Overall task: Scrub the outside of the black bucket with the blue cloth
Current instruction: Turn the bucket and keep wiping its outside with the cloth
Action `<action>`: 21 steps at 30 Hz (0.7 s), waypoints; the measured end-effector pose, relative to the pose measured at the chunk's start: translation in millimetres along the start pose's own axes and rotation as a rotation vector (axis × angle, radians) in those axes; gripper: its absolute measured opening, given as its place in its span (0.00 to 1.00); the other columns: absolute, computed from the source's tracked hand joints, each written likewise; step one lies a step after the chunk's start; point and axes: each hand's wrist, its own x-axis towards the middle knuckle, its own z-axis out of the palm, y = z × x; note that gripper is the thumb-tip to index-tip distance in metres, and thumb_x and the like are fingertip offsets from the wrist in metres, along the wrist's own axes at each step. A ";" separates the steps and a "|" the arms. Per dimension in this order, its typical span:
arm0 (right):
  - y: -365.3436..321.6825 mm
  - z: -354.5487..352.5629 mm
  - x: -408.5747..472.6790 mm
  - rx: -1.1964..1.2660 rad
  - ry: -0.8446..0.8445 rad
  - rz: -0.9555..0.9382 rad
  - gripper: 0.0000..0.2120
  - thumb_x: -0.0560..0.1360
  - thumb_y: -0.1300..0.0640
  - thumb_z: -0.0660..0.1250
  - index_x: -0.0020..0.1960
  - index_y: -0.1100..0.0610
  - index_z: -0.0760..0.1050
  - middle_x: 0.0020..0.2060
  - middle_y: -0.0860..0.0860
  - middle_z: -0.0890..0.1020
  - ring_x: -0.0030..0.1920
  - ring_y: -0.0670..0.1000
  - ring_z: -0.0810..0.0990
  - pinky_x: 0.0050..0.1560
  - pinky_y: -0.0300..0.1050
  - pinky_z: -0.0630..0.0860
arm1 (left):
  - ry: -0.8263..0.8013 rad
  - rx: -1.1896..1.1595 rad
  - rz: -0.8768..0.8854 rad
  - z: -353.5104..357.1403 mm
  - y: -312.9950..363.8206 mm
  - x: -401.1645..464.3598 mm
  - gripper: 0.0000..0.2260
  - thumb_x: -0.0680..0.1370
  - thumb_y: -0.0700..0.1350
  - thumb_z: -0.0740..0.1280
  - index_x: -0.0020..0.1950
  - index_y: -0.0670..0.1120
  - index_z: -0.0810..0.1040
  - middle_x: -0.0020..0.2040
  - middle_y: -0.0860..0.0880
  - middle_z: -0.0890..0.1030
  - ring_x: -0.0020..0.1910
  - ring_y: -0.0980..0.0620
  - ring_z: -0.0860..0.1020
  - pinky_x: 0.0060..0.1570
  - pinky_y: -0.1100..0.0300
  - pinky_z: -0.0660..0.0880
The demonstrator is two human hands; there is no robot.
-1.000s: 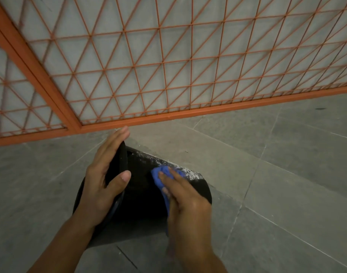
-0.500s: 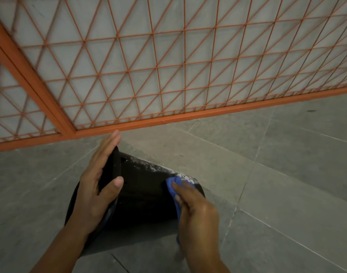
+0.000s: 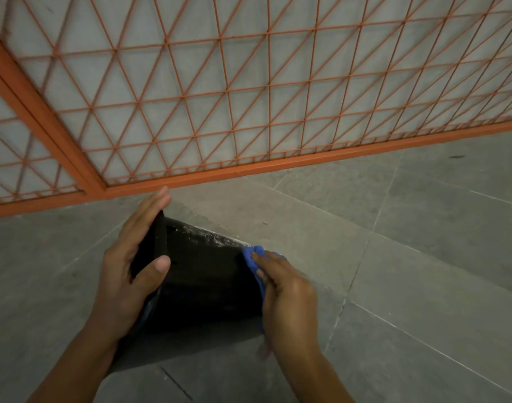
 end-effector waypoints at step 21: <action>29.9 -13.2 27.5 -0.100 0.049 0.078 0.09 0.74 0.62 0.66 0.52 0.58 0.81 0.51 0.55 0.83 0.51 0.45 0.78 0.46 0.21 0.62 | 0.010 -0.029 0.008 1.2 2.4 1.7 0.36 0.73 0.67 0.61 0.71 0.43 0.66 0.73 0.47 0.69 0.74 0.48 0.64 0.73 0.54 0.60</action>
